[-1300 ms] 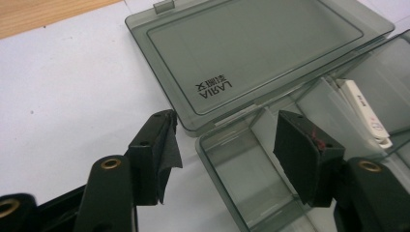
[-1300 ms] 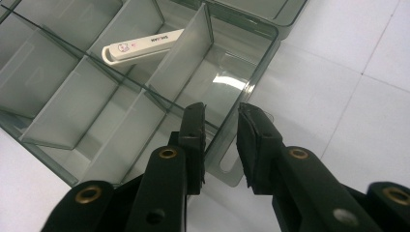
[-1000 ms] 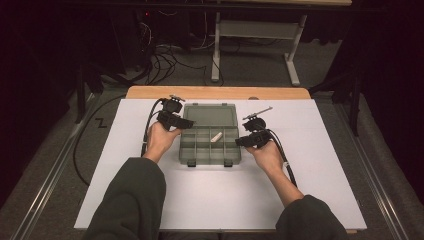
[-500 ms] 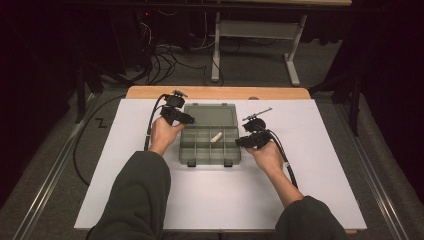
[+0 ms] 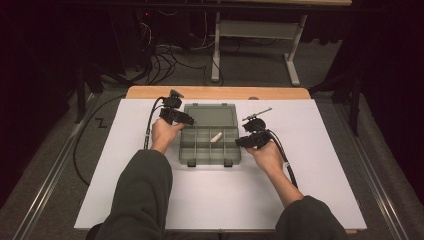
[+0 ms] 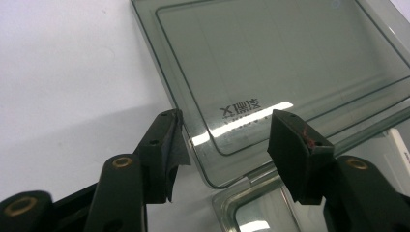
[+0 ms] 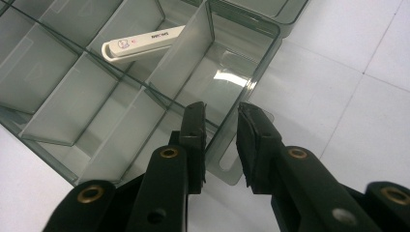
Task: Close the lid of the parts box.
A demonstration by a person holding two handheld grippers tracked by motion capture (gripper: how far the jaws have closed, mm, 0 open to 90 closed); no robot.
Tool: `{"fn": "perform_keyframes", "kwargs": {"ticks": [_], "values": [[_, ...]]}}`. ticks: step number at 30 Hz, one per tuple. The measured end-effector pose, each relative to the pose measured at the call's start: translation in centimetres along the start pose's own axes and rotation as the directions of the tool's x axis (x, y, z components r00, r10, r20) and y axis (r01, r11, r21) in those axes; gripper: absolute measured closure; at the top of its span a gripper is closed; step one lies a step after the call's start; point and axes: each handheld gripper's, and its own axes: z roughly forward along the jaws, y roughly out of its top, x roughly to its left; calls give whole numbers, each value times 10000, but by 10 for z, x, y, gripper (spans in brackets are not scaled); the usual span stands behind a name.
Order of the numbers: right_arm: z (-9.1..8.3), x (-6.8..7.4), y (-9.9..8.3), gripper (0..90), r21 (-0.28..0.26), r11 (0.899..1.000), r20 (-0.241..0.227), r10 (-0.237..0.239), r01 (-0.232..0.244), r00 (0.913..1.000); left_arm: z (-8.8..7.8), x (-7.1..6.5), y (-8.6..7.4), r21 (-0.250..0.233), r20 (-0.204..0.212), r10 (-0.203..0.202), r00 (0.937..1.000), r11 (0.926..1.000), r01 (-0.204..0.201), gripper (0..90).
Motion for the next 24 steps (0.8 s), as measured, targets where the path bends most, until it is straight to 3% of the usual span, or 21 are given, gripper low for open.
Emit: {"fn": "perform_keyframes", "kwargs": {"ticks": [4, 13, 17, 24], "values": [[0, 0, 0, 755, -11, 10000, 0, -1, 1, 10000, 3, 7, -1, 122, 476, -495, 9976, 9987, 490, 445], [0, 0, 0, 755, -11, 10000, -5, -4, 4, 10000, 10, 15, -2, 220, 1093, -1052, 9884, 9944, 1034, 426], [0, 0, 0, 756, -3, 10000, 20, 1, -1, 10000, 11, 14, -1, 78, 1067, -799, 9911, 9968, 795, 436], [0, 1, 0, 757, 16, 10000, 58, 14, -14, 10000, 6, 10, -2, -33, 774, -723, 9944, 9973, 728, 459]]}}
